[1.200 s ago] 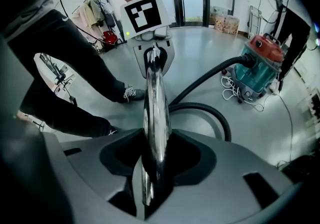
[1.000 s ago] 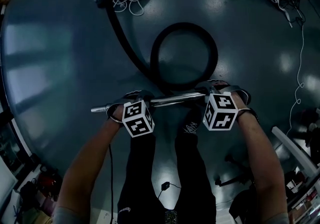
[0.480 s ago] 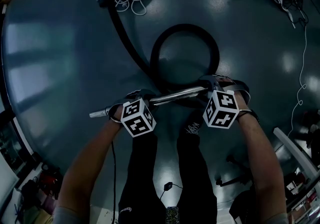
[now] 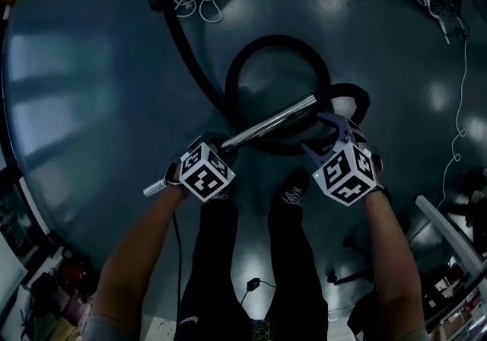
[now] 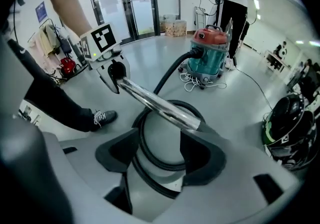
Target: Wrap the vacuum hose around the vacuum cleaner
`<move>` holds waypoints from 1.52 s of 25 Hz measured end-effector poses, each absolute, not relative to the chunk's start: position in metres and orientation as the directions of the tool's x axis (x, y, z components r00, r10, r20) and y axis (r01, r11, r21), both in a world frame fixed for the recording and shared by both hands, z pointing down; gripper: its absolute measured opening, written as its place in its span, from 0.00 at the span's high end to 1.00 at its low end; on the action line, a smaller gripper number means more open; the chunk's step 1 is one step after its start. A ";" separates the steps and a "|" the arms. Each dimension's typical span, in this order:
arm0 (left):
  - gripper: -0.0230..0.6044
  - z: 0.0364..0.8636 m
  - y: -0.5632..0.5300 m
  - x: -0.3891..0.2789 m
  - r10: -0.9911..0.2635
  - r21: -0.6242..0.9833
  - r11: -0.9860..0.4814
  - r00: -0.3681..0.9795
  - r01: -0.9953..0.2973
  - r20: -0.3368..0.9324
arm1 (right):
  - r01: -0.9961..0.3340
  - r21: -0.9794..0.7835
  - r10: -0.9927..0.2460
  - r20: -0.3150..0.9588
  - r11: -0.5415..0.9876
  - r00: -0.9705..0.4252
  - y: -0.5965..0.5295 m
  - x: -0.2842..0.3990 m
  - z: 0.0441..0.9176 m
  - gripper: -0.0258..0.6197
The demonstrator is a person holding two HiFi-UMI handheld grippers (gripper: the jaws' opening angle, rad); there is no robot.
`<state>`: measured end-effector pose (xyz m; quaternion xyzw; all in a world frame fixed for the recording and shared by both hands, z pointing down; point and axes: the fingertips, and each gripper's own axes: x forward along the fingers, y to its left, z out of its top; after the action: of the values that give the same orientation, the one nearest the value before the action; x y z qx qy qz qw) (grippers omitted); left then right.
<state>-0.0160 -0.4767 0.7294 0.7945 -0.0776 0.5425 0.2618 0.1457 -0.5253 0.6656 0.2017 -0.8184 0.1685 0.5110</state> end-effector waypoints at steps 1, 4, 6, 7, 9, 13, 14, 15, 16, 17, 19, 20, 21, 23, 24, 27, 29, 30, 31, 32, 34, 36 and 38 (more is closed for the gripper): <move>0.74 0.731 -0.480 -0.016 0.146 0.332 -0.836 0.406 -0.437 0.902 | -0.513 -0.089 -0.151 0.901 0.854 -0.407 -0.521 0.143 0.667 0.58; 0.74 0.735 -0.490 -0.018 0.094 0.322 -0.789 0.415 -0.523 0.905 | -0.543 -0.163 -0.125 0.883 0.824 -0.453 -0.503 0.127 0.671 0.58; 0.74 0.739 -0.497 -0.019 0.058 0.315 -0.750 0.416 -0.582 0.907 | -0.553 -0.201 -0.112 0.870 0.809 -0.480 -0.490 0.118 0.673 0.58; 0.74 0.741 -0.500 -0.019 0.040 0.312 -0.728 0.417 -0.610 0.908 | -0.559 -0.218 -0.108 0.864 0.800 -0.492 -0.485 0.115 0.673 0.58; 0.74 0.747 -0.506 -0.018 0.002 0.309 -0.686 0.423 -0.658 0.906 | -0.585 -0.257 -0.110 0.849 0.769 -0.517 -0.477 0.108 0.674 0.58; 0.74 0.763 -0.520 -0.011 -0.057 0.316 -0.617 0.442 -0.721 0.895 | -0.653 -0.333 -0.137 0.818 0.680 -0.559 -0.480 0.086 0.675 0.58; 0.74 0.766 -0.525 -0.010 -0.075 0.316 -0.603 0.446 -0.733 0.892 | -0.660 -0.345 -0.142 0.811 0.668 -0.568 -0.484 0.077 0.677 0.58; 0.74 0.768 -0.530 -0.010 -0.090 0.316 -0.589 0.449 -0.744 0.889 | -0.662 -0.352 -0.147 0.805 0.662 -0.575 -0.488 0.070 0.679 0.58; 0.74 0.770 -0.534 -0.011 -0.102 0.319 -0.574 0.452 -0.754 0.886 | -0.662 -0.355 -0.151 0.801 0.660 -0.580 -0.490 0.064 0.681 0.58; 0.74 0.772 -0.537 -0.011 -0.112 0.325 -0.556 0.456 -0.765 0.883 | -0.665 -0.357 -0.157 0.797 0.657 -0.583 -0.492 0.060 0.682 0.58; 0.74 0.778 -0.546 -0.011 -0.138 0.340 -0.507 0.464 -0.792 0.875 | -0.672 -0.362 -0.168 0.791 0.646 -0.588 -0.493 0.058 0.684 0.58; 0.74 0.781 -0.551 -0.012 -0.156 0.345 -0.475 0.463 -0.809 0.873 | -0.675 -0.367 -0.170 0.789 0.640 -0.591 -0.492 0.058 0.686 0.58; 0.74 0.785 -0.555 -0.011 -0.175 0.347 -0.441 0.458 -0.828 0.872 | -0.677 -0.372 -0.168 0.789 0.635 -0.591 -0.490 0.061 0.688 0.58; 0.74 0.794 -0.564 -0.005 -0.212 0.344 -0.373 0.440 -0.862 0.872 | -0.687 -0.371 -0.169 0.795 0.625 -0.582 -0.490 0.067 0.693 0.58; 0.74 0.798 -0.570 -0.003 -0.230 0.341 -0.342 0.430 -0.876 0.873 | -0.693 -0.366 -0.177 0.796 0.621 -0.579 -0.495 0.066 0.695 0.58; 0.74 0.808 -0.583 -0.004 -0.284 0.341 -0.255 0.408 -0.905 0.868 | -0.704 -0.357 -0.224 0.777 0.614 -0.589 -0.520 0.058 0.695 0.58; 0.74 0.816 -0.586 -0.001 -0.316 0.360 -0.203 0.409 -0.911 0.856 | -0.714 -0.344 -0.259 0.765 0.610 -0.590 -0.534 0.065 0.696 0.58; 0.74 0.821 -0.587 0.002 -0.328 0.373 -0.178 0.412 -0.911 0.850 | -0.721 -0.330 -0.274 0.765 0.610 -0.582 -0.538 0.072 0.699 0.58; 0.74 0.828 -0.588 0.005 -0.335 0.385 -0.156 0.415 -0.910 0.846 | -0.727 -0.315 -0.286 0.768 0.610 -0.573 -0.540 0.080 0.704 0.58; 0.74 0.836 -0.589 0.007 -0.338 0.393 -0.136 0.416 -0.909 0.844 | -0.734 -0.304 -0.295 0.771 0.608 -0.564 -0.542 0.085 0.709 0.58; 0.74 0.853 -0.592 0.004 -0.339 0.396 -0.104 0.407 -0.912 0.848 | -0.744 -0.294 -0.304 0.777 0.601 -0.552 -0.543 0.089 0.722 0.58; 0.74 0.869 -0.596 0.001 -0.339 0.401 -0.082 0.404 -0.913 0.850 | -0.749 -0.280 -0.311 0.781 0.600 -0.541 -0.546 0.093 0.736 0.58; 0.74 0.884 -0.602 -0.001 -0.347 0.408 -0.071 0.406 -0.910 0.846 | -0.754 -0.264 -0.320 0.786 0.601 -0.530 -0.551 0.097 0.749 0.58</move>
<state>-0.0011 -0.6021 0.8837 0.6746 -0.4658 0.2832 0.4977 0.0965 -0.5508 0.7491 0.3275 -0.8201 0.3037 0.3576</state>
